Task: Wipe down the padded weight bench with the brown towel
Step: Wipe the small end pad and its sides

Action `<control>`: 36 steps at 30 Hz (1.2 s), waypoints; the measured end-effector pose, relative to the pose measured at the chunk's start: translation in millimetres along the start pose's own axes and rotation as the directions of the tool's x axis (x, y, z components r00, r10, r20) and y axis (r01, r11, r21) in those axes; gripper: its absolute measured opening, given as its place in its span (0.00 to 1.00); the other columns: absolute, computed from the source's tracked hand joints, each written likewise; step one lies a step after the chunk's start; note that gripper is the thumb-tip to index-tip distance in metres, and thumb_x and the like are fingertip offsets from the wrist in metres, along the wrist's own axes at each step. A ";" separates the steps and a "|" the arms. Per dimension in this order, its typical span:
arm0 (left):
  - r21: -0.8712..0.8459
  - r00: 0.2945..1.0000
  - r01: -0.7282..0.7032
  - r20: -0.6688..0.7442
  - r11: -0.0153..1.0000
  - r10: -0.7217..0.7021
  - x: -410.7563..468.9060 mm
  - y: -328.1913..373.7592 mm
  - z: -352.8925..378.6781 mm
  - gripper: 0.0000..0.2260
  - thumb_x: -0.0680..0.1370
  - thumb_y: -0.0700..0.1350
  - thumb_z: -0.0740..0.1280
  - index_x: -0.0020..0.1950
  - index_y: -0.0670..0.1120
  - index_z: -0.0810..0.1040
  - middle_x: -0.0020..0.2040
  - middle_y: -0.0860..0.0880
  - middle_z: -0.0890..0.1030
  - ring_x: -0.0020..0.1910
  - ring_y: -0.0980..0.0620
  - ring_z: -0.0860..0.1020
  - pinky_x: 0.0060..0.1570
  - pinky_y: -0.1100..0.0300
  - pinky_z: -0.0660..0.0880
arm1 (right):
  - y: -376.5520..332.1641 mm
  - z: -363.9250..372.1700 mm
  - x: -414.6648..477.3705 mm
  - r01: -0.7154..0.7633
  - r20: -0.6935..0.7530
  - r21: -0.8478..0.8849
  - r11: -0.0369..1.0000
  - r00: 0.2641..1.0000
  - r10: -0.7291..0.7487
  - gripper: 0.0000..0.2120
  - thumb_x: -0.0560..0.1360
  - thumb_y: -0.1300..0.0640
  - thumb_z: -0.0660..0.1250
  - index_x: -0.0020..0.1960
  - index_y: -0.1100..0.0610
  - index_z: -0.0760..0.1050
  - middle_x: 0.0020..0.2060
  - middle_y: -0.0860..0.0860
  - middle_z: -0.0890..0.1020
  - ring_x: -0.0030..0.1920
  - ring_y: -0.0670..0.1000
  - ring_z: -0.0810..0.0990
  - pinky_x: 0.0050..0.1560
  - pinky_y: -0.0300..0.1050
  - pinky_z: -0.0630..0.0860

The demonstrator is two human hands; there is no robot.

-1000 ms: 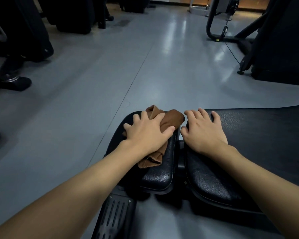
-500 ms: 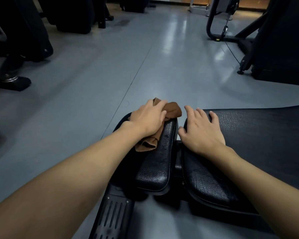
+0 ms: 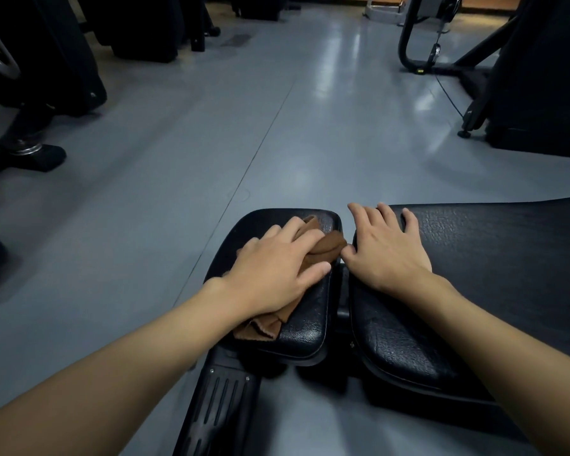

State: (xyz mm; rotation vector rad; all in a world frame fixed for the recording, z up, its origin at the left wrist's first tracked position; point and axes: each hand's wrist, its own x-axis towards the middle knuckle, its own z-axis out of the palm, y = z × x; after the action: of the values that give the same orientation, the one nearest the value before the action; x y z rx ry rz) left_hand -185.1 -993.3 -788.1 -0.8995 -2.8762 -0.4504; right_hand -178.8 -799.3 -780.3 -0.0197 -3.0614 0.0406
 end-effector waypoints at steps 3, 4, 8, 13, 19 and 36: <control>0.074 0.995 0.091 -0.036 0.993 -0.089 17.1 1.1 4.5 0.20 0.80 0.62 0.56 0.70 0.58 0.67 0.65 0.51 0.69 0.60 0.45 0.70 0.54 0.43 0.73 | 0.0 0.5 -0.4 0.005 -0.002 -0.006 1.000 1.000 -0.005 0.29 0.77 0.46 0.51 0.76 0.51 0.53 0.74 0.52 0.65 0.78 0.56 0.52 0.75 0.63 0.45; 0.070 0.992 0.122 -0.043 0.990 -0.120 27.0 0.5 6.4 0.20 0.80 0.61 0.57 0.71 0.59 0.67 0.65 0.51 0.69 0.61 0.44 0.69 0.55 0.43 0.71 | 0.0 0.8 -0.6 0.005 -0.001 -0.008 1.000 1.000 -0.005 0.29 0.77 0.45 0.51 0.76 0.51 0.54 0.74 0.52 0.65 0.78 0.56 0.52 0.75 0.63 0.45; -0.036 0.969 0.240 -0.054 0.970 -0.242 63.1 -9.5 12.3 0.18 0.80 0.59 0.58 0.70 0.60 0.69 0.64 0.50 0.71 0.62 0.44 0.67 0.56 0.42 0.69 | 0.3 0.6 0.9 0.019 0.008 -0.018 1.000 1.000 -0.019 0.27 0.78 0.41 0.49 0.75 0.49 0.58 0.74 0.50 0.66 0.78 0.57 0.52 0.75 0.64 0.45; -0.070 0.950 0.307 -0.045 0.949 -0.310 74.9 -15.3 13.7 0.17 0.81 0.57 0.58 0.69 0.58 0.72 0.63 0.50 0.71 0.62 0.44 0.67 0.58 0.43 0.67 | 3.5 -3.0 0.5 0.087 0.089 -0.003 0.996 0.992 -0.086 0.27 0.79 0.39 0.47 0.76 0.44 0.60 0.74 0.42 0.67 0.79 0.55 0.48 0.73 0.67 0.41; 0.005 0.970 0.241 -0.026 0.971 -0.240 23.4 -20.3 4.2 0.17 0.82 0.56 0.56 0.70 0.55 0.70 0.63 0.50 0.70 0.61 0.44 0.67 0.58 0.43 0.68 | 3.6 -9.3 -1.3 0.093 0.115 0.099 0.991 0.988 -0.104 0.25 0.79 0.50 0.48 0.75 0.45 0.63 0.72 0.42 0.70 0.79 0.47 0.49 0.73 0.67 0.38; -0.051 0.967 0.242 -0.069 0.969 -0.246 3.1 9.4 7.1 0.16 0.81 0.55 0.60 0.68 0.55 0.73 0.63 0.51 0.70 0.58 0.44 0.69 0.54 0.44 0.70 | 6.5 -10.6 0.0 0.087 0.111 0.166 0.982 0.988 -0.107 0.25 0.78 0.53 0.49 0.72 0.43 0.68 0.70 0.44 0.73 0.78 0.47 0.53 0.73 0.68 0.39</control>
State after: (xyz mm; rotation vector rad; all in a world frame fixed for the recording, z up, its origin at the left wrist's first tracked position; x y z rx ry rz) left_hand -182.2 -982.1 -791.9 -0.5206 -2.9284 -0.5544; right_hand -177.9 -792.6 -770.0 0.1474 -3.1621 0.2928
